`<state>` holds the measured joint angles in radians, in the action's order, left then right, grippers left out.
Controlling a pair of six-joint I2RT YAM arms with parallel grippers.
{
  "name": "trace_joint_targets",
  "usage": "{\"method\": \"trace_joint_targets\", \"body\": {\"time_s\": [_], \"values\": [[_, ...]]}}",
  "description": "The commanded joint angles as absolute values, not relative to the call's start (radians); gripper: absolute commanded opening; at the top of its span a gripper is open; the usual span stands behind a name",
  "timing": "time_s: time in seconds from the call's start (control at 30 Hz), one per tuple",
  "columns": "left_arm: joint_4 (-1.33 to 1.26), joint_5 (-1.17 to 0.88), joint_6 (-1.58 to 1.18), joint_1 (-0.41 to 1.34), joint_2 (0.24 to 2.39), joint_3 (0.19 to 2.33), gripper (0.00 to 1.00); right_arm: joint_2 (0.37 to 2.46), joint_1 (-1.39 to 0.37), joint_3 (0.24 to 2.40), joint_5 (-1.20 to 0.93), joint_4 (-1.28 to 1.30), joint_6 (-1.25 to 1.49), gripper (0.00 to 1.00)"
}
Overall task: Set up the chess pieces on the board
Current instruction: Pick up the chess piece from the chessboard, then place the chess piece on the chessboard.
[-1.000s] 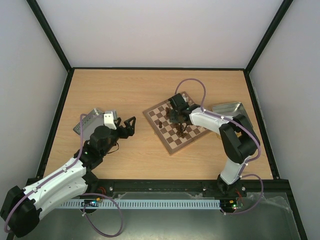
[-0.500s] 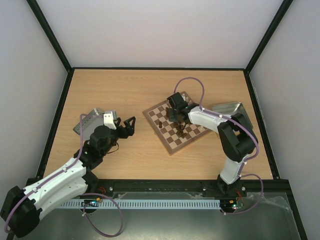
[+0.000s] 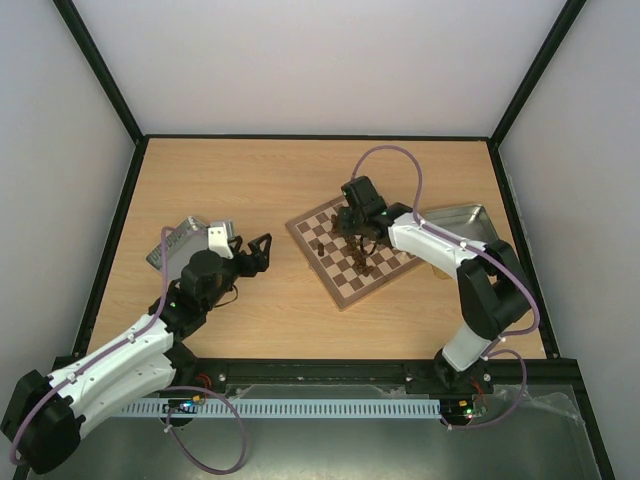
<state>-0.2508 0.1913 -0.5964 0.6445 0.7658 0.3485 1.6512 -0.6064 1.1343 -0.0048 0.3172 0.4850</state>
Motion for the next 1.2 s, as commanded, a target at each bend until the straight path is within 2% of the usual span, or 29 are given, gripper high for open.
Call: {"method": "trace_joint_targets", "body": {"time_s": [0.0,0.47,1.17], "values": [[-0.263,0.201,-0.618,0.633,0.763,0.379,0.92,1.666,-0.622,1.176,-0.064,0.300,0.478,0.08],[-0.224,0.218,-0.624,0.619,0.740,0.375,0.92,1.945,-0.691,1.434,-0.069,0.342,0.429,0.09],[-0.221,0.204,-0.622,0.606,0.746,0.371,0.92,2.098,-0.699,1.538,-0.018,0.380,0.382,0.13]]}}
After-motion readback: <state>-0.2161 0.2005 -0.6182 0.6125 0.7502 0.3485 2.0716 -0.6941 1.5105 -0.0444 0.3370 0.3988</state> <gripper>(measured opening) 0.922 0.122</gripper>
